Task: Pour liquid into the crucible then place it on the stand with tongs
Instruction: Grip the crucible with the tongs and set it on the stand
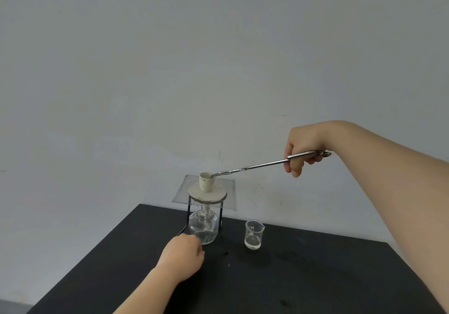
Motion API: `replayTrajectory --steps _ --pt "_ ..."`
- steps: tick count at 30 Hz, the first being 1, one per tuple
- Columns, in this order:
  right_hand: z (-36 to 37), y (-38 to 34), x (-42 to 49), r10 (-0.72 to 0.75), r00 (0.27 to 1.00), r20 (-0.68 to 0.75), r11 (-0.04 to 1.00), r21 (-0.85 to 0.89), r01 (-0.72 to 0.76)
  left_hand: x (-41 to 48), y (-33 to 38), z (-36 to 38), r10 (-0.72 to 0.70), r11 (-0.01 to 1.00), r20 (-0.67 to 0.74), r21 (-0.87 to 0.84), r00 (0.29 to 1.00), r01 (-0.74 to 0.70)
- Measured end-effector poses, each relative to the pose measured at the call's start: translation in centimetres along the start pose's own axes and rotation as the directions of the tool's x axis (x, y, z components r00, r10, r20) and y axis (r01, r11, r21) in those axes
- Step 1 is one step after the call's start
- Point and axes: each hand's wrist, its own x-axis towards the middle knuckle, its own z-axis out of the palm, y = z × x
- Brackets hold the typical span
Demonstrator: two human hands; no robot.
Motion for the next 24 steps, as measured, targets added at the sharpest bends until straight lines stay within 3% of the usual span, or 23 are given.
replayTrajectory --steps 24 --pt "0.2 0.7 1.2 0.045 0.996 0.074 0.998 0.039 -0.048 0.3 -0.3 0.5 -0.008 1.000 -0.027 0.006 1.000 0.008"
